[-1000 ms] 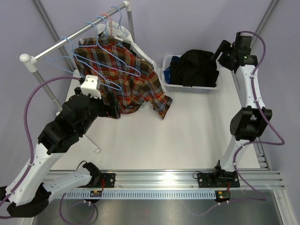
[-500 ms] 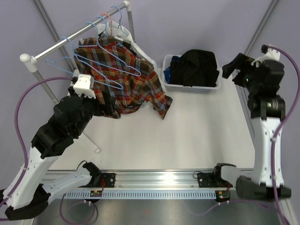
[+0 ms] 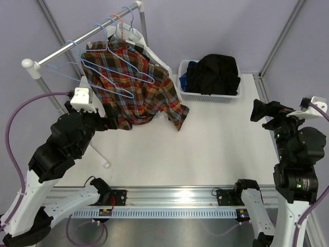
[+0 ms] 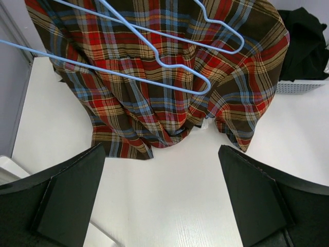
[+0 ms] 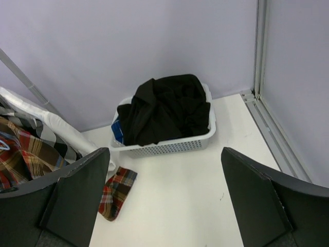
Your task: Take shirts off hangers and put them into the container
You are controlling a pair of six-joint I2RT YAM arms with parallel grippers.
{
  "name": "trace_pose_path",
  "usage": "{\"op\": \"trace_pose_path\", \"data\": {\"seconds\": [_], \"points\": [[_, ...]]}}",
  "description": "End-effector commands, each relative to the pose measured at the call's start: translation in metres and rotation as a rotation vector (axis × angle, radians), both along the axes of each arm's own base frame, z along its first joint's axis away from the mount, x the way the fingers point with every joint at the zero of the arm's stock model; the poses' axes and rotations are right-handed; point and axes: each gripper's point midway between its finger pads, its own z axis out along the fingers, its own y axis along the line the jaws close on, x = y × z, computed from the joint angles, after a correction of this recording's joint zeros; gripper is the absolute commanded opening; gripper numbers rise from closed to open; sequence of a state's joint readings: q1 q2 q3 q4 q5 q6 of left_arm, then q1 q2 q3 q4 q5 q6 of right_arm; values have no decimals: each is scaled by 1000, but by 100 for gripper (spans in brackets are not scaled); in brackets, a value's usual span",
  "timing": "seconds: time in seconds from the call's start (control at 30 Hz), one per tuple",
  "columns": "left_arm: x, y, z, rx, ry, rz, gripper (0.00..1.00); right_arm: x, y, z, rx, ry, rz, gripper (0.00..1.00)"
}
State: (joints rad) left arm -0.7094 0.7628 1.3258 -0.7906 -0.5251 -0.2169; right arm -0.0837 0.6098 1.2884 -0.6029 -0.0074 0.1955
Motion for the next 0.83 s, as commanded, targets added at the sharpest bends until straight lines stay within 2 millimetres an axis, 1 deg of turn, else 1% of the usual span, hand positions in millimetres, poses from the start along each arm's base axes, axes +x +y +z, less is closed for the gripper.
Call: {"op": "trace_pose_path", "data": {"seconds": [0.0,0.03,0.07,0.13,0.27,0.47,0.57,0.8], "points": [[-3,14,11,-51,-57,57,99,-3,-2,-13,-12,-3,-14,100],[-5,16,10,-51,-60,58,99,-9,-1,-11,-14,-24,-14,99],[-5,15,8,-50,-56,55,99,-8,1,-16,-23,-19,-4,100],[-7,15,6,-57,-48,53,99,-13,2,-15,-28,-34,3,99],[-10,16,1,-66,-45,50,99,-17,5,-10,-26,-54,17,99],[-10,16,-2,-43,-40,41,99,-21,5,11,-39,-118,19,99],[-10,16,-3,-40,-40,40,99,-23,6,18,-38,-134,24,99],[-12,16,-4,-46,-42,30,99,-25,8,20,-40,-146,31,99]]}}
